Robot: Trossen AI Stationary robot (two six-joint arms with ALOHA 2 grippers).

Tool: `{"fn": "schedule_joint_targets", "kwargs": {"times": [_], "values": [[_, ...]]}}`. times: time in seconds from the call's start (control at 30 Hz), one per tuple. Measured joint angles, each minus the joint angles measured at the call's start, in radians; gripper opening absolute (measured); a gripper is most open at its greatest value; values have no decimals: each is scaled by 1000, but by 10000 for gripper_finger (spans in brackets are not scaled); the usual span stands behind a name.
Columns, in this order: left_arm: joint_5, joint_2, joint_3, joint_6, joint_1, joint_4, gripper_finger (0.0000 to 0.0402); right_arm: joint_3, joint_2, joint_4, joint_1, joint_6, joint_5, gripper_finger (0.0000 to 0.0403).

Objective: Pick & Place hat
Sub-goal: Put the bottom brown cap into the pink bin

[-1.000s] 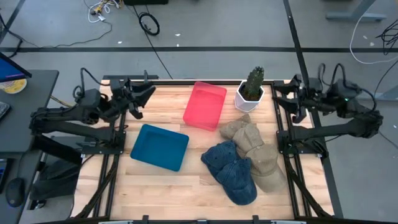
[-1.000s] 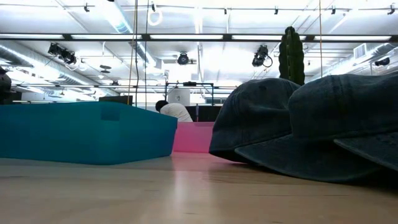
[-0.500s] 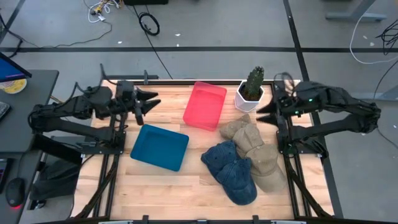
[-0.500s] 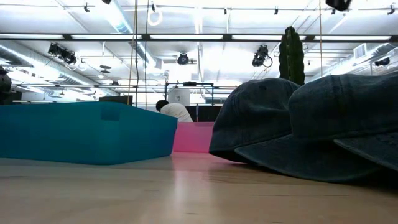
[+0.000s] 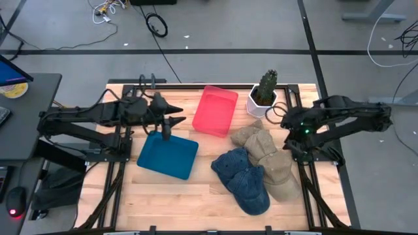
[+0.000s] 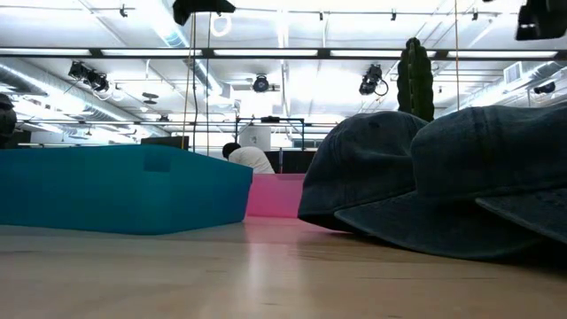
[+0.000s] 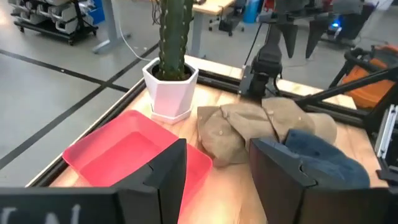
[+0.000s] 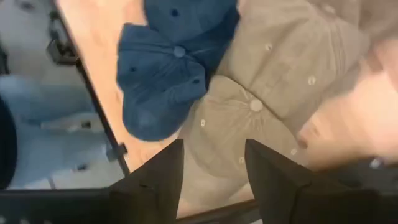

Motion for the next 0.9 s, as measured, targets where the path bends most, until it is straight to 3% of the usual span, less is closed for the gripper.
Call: {"fn": "schedule_joint_targets", "kwargs": {"times": [0.1,0.2,0.3,0.53,0.9], "values": [[0,15,0,0,0,1,177,-58,11,17,47,282,2,163],[0,17,0,2,0,3,177,-150,15,68,105,439,-83,159],[0,16,0,4,11,15,177,-247,15,130,170,504,-160,159],[0,16,0,0,38,16,177,-418,15,293,285,703,-203,176],[0,16,0,0,38,16,177,-498,14,338,374,821,-201,171]]}}
